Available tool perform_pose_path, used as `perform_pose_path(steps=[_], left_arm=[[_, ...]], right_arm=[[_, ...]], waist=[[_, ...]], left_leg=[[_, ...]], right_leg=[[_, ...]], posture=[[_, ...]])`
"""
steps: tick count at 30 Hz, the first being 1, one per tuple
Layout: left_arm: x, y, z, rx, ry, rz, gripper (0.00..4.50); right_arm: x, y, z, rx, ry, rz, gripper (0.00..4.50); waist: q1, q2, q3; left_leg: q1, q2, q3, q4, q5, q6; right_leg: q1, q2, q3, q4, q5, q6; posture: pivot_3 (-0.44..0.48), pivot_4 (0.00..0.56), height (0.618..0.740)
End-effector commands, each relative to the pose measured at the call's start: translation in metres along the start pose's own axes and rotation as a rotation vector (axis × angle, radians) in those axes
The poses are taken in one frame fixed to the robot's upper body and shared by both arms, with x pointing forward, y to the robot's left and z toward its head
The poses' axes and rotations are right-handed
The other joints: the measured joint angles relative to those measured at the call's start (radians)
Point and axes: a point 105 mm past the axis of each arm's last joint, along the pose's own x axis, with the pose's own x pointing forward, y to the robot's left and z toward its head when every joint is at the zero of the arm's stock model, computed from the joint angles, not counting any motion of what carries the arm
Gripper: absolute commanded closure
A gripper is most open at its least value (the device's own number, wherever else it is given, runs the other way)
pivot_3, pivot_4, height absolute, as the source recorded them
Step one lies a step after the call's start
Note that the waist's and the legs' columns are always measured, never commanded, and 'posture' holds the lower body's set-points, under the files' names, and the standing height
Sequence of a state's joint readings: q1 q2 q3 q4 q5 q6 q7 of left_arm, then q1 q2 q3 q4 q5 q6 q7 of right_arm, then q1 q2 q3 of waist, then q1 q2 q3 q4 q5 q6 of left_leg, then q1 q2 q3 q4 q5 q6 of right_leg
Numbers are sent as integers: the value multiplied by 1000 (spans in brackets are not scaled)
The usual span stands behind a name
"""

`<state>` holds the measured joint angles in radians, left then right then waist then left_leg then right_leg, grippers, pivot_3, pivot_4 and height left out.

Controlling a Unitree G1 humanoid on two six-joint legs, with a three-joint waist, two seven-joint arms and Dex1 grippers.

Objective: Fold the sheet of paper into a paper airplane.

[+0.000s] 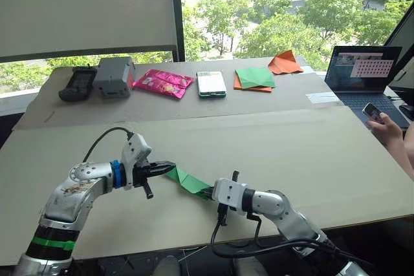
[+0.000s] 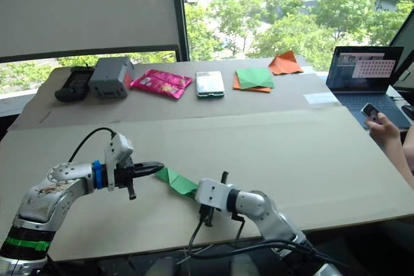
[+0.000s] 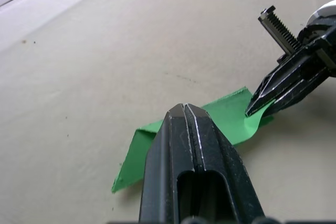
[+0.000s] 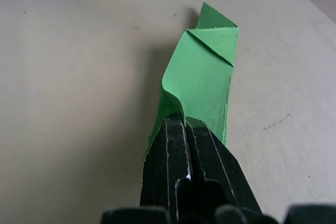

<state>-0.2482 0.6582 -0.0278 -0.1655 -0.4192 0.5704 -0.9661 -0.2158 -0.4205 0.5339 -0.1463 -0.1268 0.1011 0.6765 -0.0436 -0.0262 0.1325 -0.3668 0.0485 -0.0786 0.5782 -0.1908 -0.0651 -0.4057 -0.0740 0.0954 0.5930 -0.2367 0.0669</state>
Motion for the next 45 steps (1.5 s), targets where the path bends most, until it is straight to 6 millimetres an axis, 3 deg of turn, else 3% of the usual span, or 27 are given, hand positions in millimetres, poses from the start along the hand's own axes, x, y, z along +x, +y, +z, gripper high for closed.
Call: perform_pose_path(steps=[1,5,13,14,17,19,22,24,27,31,38,45], left_arm=[[11,5,-12,24,38,11,4500],[12,7,-27,46,96,5,4500],[26,3,-35,69,115,-24,4500],[27,1,-37,72,126,-33,4500],[27,-2,-43,73,148,-48,4500],[27,-2,-45,70,151,-50,4500],[27,-1,-48,72,157,-49,4500],[27,-2,-48,70,158,-49,4500],[27,-3,-50,69,158,-48,4500],[27,-3,-50,68,160,-46,4500],[26,-4,-50,68,158,-40,4500],[25,-6,-52,68,160,-36,4500]], right_arm=[[-1,1,-7,15,37,3,4456],[-2,1,-7,22,41,3,4456],[-4,1,-4,44,32,0,4456],[-4,1,-3,47,31,-2,3893],[-7,-1,2,65,19,-8,2868],[-11,-7,18,126,-42,-18,2216],[-13,-21,48,244,-158,-42,2216],[-11,-28,56,299,-189,-57,2216],[0,-41,52,372,-155,-107,3058],[13,-41,37,375,-67,-102,4428],[30,-34,18,370,17,-74,4475],[31,-27,1,387,98,-48,4475]], waist=[[-2,1,0],[-2,1,0],[3,0,0],[3,0,0],[3,1,0],[3,1,0],[2,1,0],[0,2,0],[0,2,-1],[3,2,-1],[0,3,-1],[-2,4,-2]], left_leg=[[0,0,0,0,0,0],[0,0,-1,-1,4,7],[1,0,-1,0,0,0],[1,0,-1,1,0,0],[1,0,-1,1,0,0],[0,0,-1,1,0,0],[-1,0,-1,1,0,1],[-1,0,-1,1,3,5],[-1,0,-1,1,2,4],[0,0,-1,1,2,4],[-1,0,-1,0,3,5],[0,0,-1,0,4,6]], right_leg=[[0,0,0,0,0,0],[2,2,1,2,0,0],[0,1,0,0,0,0],[1,1,0,0,0,0],[1,1,0,0,0,0],[1,1,0,1,0,0],[2,1,0,1,0,0],[3,1,0,2,0,0],[2,2,0,2,0,0],[1,1,0,1,0,0],[2,1,0,2,0,0],[2,2,0,2,0,0]], posture=[[0,150,732],[0,150,732],[0,150,732],[0,150,732],[0,150,732],[0,150,732],[0,150,732],[0,150,732],[0,150,732],[0,150,732],[0,150,732],[0,150,732]])
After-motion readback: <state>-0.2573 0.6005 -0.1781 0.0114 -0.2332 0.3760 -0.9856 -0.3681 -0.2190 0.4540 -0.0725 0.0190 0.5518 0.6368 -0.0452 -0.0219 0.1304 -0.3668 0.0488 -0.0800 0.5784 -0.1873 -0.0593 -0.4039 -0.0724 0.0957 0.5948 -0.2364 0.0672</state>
